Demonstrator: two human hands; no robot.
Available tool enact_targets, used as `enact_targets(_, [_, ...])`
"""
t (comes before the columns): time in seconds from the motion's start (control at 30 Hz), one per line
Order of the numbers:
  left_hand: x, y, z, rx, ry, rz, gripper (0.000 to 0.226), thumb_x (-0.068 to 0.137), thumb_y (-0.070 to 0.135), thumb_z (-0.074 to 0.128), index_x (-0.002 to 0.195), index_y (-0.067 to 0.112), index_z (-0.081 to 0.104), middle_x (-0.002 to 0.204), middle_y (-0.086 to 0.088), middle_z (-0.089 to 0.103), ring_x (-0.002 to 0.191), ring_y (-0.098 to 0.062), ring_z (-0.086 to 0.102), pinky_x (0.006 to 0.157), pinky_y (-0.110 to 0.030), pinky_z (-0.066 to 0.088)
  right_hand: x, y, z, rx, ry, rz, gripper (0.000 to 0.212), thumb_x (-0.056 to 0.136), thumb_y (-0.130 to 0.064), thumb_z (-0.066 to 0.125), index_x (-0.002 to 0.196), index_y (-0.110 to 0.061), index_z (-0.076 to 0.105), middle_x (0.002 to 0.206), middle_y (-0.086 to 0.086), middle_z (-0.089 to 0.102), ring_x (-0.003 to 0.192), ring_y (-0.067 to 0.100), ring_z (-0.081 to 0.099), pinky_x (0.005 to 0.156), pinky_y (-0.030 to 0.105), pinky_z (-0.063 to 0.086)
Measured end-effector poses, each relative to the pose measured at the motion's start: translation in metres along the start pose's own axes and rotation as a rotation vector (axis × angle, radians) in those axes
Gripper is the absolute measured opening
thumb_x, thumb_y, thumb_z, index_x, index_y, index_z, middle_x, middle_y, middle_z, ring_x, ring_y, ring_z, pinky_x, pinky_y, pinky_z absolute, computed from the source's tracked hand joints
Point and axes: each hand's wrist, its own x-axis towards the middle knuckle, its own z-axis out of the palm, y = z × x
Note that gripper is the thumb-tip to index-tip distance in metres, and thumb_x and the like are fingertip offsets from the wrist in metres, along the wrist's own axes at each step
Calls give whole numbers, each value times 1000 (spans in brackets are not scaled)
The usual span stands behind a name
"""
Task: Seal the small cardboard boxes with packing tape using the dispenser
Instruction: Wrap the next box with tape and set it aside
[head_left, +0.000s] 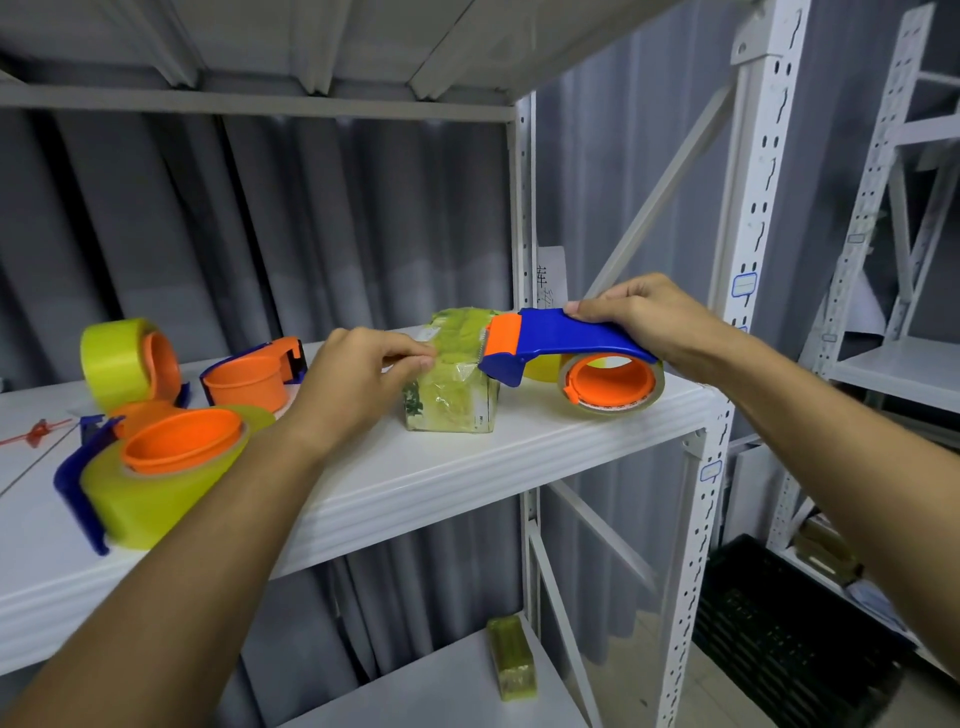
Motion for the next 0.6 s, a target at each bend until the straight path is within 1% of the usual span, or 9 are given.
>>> enact_targets(0.07, [0,-5,-1,3,-33,26,18,92,22,72,109,23,78,109,16,74,104,3,67,99,-23,51,1,1,0,-1,-8,12,42,89,-44,71,90,-2,76,83,11,76,77,24,69,85,44,56])
enact_targets(0.13, [-3,-8,0,11,-26,46,21,91,18,73,111,23,78,111,15,74,106,3,66,99,-21,50,2,3,0,3,-10,18,39,89,-44,71,88,-5,76,81,8,76,76,22,70,85,43,57])
enact_targets(0.27, [-5,-7,4,10,32,34,21,90,17,75,109,23,79,109,12,75,104,-2,68,99,-27,51,3,8,1,1,-1,38,37,89,-46,71,87,-9,76,82,3,77,77,19,71,82,38,58])
enact_targets(0.37, [-2,-5,-2,-54,-33,12,26,89,13,75,113,23,77,112,12,74,107,2,67,101,-23,50,3,9,0,7,6,45,37,89,-46,71,86,-10,76,77,0,76,73,16,70,77,34,56])
enact_targets(0.5, [4,-9,-16,41,-190,55,41,92,-5,65,119,23,75,122,15,69,121,2,59,108,-21,43,3,10,-1,7,8,42,37,89,-46,71,88,-9,76,77,0,76,71,13,70,71,30,55])
enact_targets(0.6, [7,-6,-18,37,-181,85,39,90,-9,65,116,18,76,120,10,70,121,-4,61,107,-20,44,5,10,0,-5,9,52,36,89,-47,70,89,-12,76,75,-3,76,70,11,70,68,27,56])
